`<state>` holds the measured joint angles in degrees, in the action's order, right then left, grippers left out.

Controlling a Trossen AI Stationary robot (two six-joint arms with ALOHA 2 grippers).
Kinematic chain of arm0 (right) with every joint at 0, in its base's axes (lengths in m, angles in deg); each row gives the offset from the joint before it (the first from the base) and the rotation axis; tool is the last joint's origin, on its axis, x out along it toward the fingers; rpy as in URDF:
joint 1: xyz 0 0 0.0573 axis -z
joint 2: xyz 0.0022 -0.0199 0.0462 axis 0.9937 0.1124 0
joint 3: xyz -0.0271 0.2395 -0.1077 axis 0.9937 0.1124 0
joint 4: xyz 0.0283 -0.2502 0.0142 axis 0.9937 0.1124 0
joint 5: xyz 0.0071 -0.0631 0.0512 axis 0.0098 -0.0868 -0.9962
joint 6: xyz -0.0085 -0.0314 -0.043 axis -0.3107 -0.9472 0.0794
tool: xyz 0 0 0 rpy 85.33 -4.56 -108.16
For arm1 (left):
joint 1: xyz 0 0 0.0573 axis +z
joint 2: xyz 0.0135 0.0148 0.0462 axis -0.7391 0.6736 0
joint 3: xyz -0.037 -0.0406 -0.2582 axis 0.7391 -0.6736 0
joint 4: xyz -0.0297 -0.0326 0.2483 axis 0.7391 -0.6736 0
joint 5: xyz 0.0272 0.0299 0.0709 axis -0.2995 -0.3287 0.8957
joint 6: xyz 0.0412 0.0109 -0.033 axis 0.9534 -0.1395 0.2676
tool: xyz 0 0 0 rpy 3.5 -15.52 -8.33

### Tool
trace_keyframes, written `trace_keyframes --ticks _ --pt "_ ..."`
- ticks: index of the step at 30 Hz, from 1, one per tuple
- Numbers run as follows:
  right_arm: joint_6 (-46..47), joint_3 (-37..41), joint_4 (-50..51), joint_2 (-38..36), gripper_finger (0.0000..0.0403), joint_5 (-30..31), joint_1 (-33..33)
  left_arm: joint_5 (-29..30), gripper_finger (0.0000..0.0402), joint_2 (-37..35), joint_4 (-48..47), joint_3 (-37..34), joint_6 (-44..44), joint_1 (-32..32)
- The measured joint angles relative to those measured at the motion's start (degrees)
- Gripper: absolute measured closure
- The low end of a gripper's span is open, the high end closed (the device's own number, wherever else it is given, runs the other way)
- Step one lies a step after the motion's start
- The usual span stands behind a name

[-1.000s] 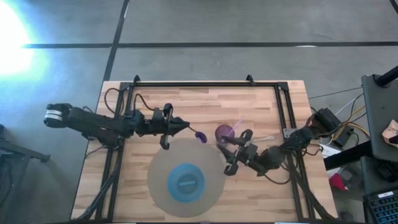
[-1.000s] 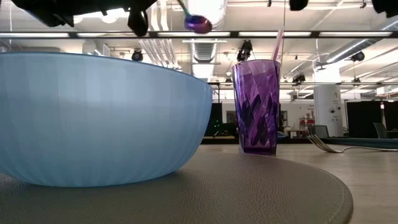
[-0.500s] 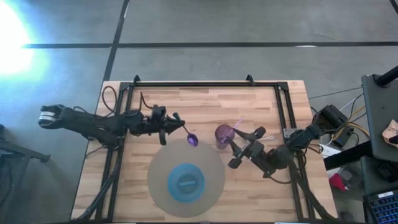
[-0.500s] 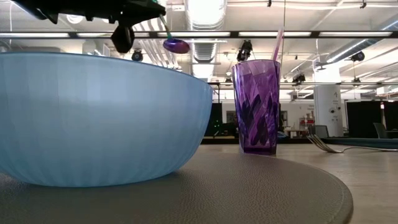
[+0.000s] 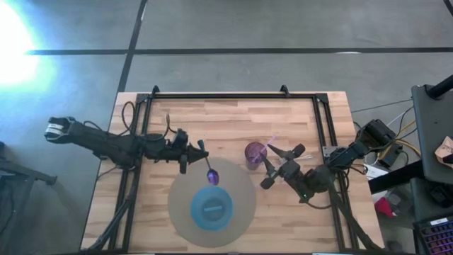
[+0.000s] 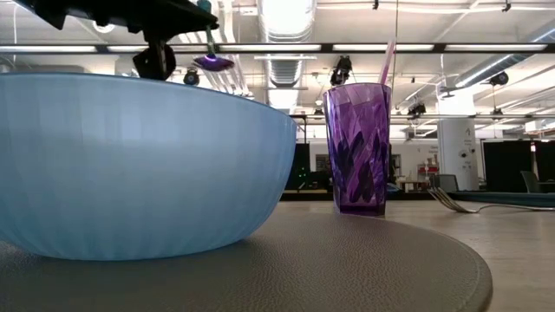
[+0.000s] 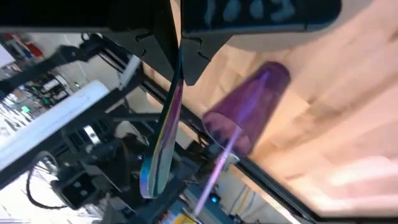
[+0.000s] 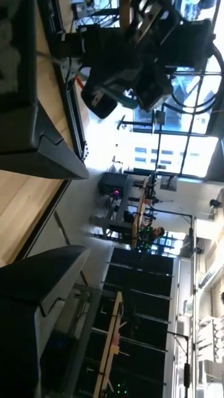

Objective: Pick & Place Utensil
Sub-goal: Put the blue spoon into the blue bowl

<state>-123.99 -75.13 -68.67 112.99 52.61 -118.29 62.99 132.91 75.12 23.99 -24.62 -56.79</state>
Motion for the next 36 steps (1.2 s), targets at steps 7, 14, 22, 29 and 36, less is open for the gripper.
trace_keyframes --ticks 7,14,22,29,36 --pt "0.02 0.00 0.01 0.02 0.0225 0.01 0.00 3.23 0.0401 0.68 -1.58 -1.87 -2.82 -4.43" --pt "0.04 0.00 0.01 0.02 0.0225 0.02 0.00 9.22 0.0401 1.45 0.37 -5.48 -8.18 -8.79" --pt "0.02 0.00 0.08 0.02 0.0223 0.04 0.00 12.87 0.0401 2.07 1.09 -5.73 -10.28 -12.49" --pt "0.04 0.00 1.51 0.03 0.0227 0.04 0.00 14.86 0.0401 6.97 1.33 -5.77 -12.59 -14.23" --pt "-0.21 0.00 1.49 0.07 0.0223 0.07 0.00 14.59 0.0401 11.10 6.78 -5.79 -12.43 -14.35"
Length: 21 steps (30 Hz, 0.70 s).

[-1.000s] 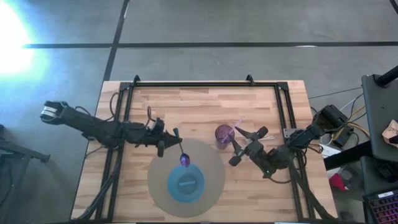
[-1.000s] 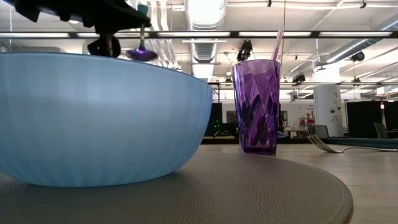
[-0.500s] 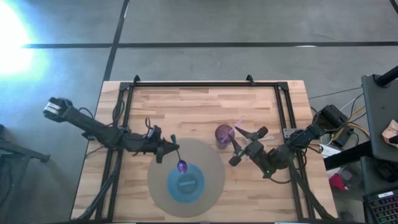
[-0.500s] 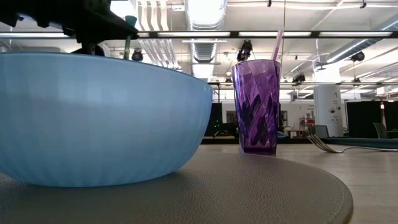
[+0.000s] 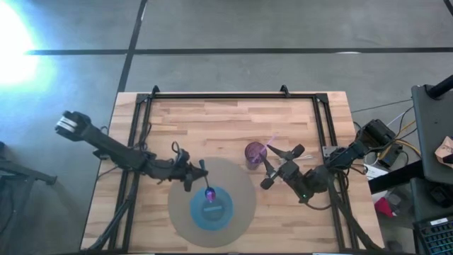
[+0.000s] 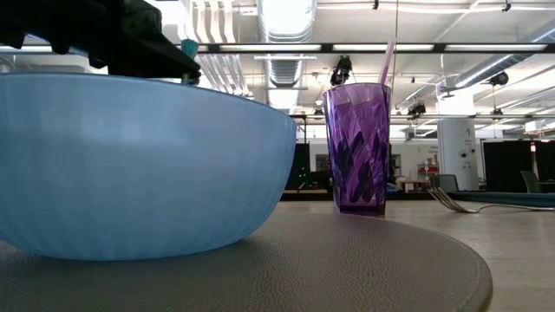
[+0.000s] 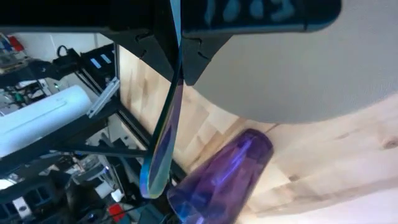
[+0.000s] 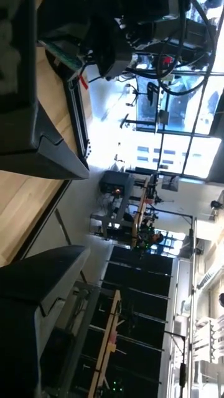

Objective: Pick & Place Utensil
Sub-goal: Put the blue spoon into the blue bowl

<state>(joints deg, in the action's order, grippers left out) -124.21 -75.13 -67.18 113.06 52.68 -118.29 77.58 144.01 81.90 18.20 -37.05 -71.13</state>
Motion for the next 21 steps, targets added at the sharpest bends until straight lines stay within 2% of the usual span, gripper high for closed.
trace_keyframes --ticks 21 --pt "0.02 0.04 0.02 0.00 0.0226 1.02 0.00 -0.95 0.0401 9.22 3.10 0.00 -0.96 -2.20"
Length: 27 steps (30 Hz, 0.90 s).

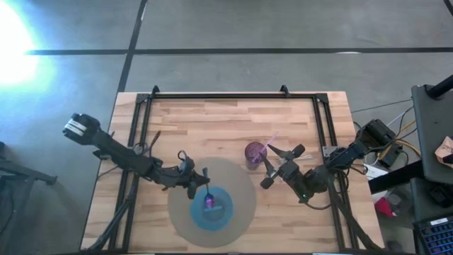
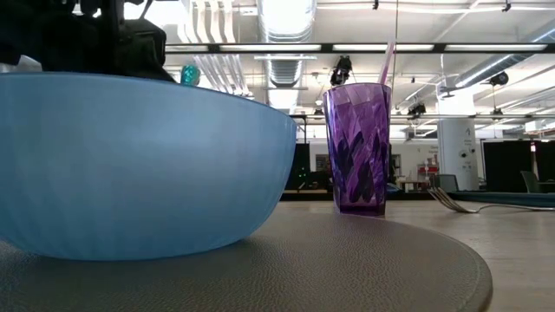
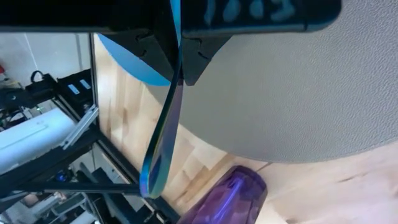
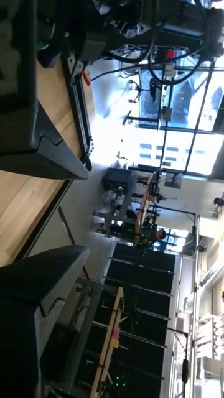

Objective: Pick & Place Utensil
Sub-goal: Put the blue spoon into the blue bowl

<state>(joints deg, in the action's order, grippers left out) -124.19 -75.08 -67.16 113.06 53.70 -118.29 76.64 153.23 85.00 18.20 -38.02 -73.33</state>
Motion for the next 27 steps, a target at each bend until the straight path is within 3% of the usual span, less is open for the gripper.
trace_keyframes --ticks 27 --pt "-0.22 0.00 0.04 0.00 0.0228 -0.13 0.00 -1.78 0.0371 1.96 -1.53 0.02 1.40 0.00"
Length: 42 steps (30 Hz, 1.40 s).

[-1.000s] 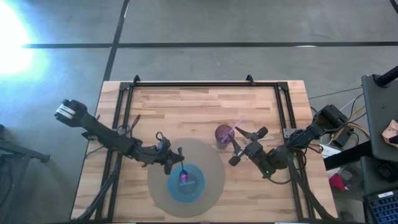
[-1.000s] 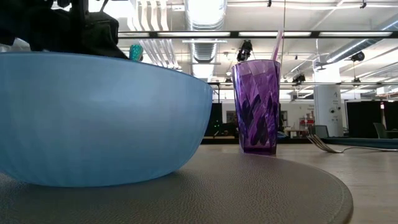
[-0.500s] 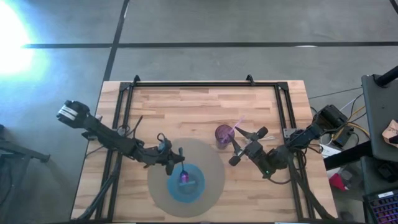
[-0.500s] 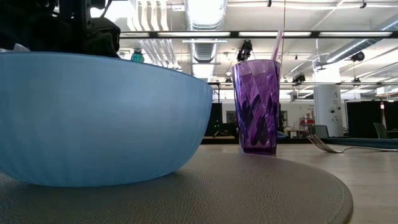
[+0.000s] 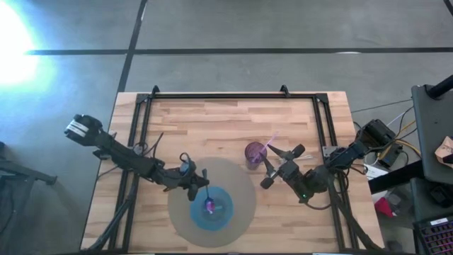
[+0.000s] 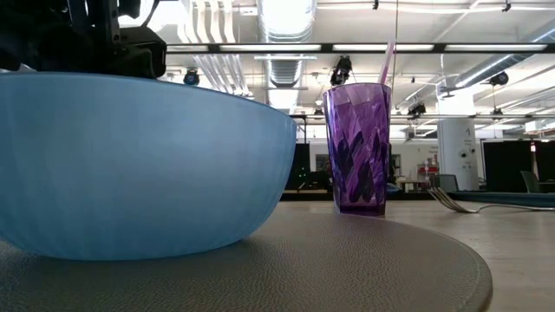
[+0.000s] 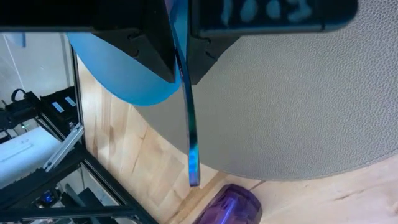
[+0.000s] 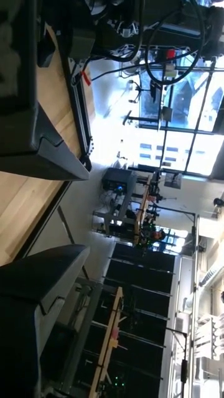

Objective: Pick & Place Utensil
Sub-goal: Put the blue spoon into the blue bowl

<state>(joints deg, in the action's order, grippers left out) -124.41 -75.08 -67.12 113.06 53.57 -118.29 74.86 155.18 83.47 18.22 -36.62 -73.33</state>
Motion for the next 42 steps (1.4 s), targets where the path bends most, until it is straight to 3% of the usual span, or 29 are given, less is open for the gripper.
trace_keyframes --ticks 6,24,38,42 --pt "0.00 0.00 0.00 0.00 0.0230 -0.02 -0.02 -0.01 0.0363 0.00 -0.13 0.00 0.30 0.00" --pt "-1.59 0.00 -0.04 0.00 0.0222 0.00 -0.02 0.05 0.0284 -0.21 -2.15 0.00 2.89 0.07" --pt "-4.63 -0.28 -0.19 -1.23 0.0221 0.51 -2.08 -0.16 0.0282 -3.22 -3.76 0.00 5.56 0.04" --pt "-6.33 -0.28 -0.18 -2.44 0.0218 3.15 -2.88 -0.17 0.0282 -5.58 -5.76 0.00 6.77 0.04"
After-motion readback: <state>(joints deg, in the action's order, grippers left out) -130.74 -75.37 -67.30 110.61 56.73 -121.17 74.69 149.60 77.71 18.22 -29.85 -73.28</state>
